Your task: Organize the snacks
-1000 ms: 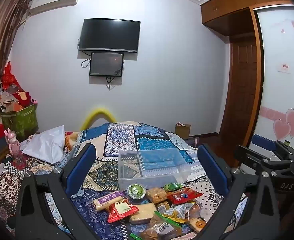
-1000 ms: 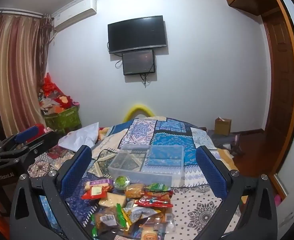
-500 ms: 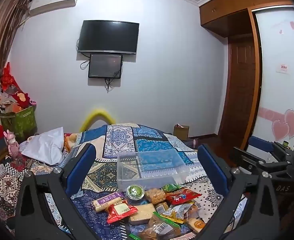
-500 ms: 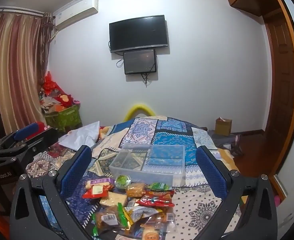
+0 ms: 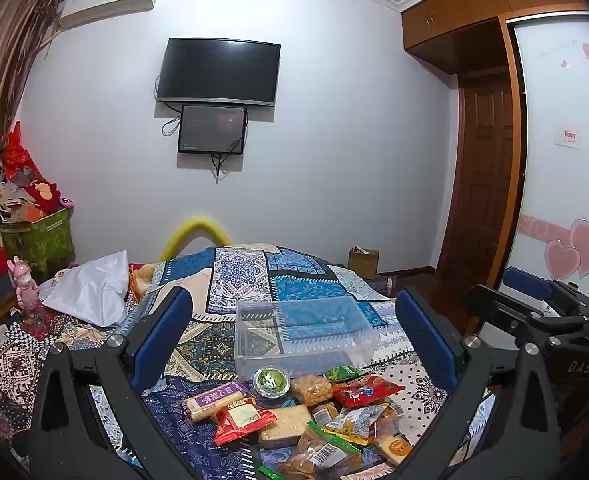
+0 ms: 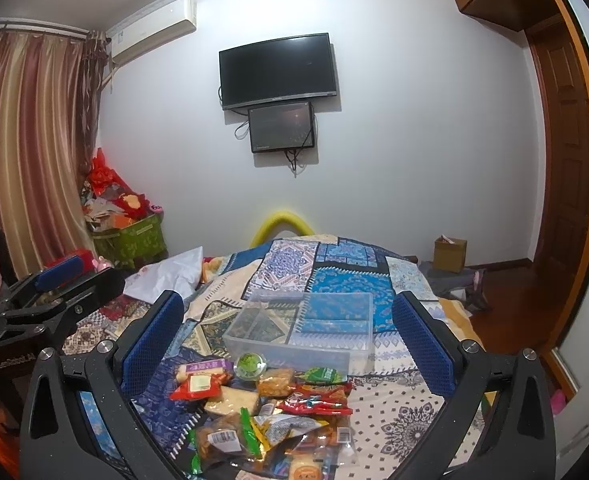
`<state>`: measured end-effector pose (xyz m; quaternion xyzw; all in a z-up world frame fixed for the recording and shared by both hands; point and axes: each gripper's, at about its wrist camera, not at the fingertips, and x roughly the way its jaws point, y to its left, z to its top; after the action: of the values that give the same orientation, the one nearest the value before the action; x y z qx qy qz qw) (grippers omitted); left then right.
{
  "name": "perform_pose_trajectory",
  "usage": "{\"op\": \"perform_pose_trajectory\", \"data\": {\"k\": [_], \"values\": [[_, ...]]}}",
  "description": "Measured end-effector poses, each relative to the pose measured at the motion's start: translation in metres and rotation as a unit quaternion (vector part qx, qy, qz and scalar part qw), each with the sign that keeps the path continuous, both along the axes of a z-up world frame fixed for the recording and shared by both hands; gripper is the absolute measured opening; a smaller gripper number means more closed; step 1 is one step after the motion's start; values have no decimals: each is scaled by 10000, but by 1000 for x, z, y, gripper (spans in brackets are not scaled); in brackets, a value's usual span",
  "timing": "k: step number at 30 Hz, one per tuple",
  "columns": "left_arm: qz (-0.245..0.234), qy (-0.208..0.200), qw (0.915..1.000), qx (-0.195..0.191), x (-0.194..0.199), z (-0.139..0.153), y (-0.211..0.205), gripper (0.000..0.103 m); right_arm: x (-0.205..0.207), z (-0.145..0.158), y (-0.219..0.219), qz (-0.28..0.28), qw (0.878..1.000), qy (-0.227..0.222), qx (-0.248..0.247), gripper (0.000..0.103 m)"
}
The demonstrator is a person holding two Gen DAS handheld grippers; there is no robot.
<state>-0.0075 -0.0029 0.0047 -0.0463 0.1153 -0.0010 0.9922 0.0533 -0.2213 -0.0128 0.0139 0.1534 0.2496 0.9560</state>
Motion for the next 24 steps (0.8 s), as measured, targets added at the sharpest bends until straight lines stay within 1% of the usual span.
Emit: {"op": "perform_pose_trajectory", "data": {"k": [24], "values": [[-12, -89, 10000, 0, -3, 0, -2, 103, -3, 1, 2, 72, 9999, -90, 63, 103]]}}
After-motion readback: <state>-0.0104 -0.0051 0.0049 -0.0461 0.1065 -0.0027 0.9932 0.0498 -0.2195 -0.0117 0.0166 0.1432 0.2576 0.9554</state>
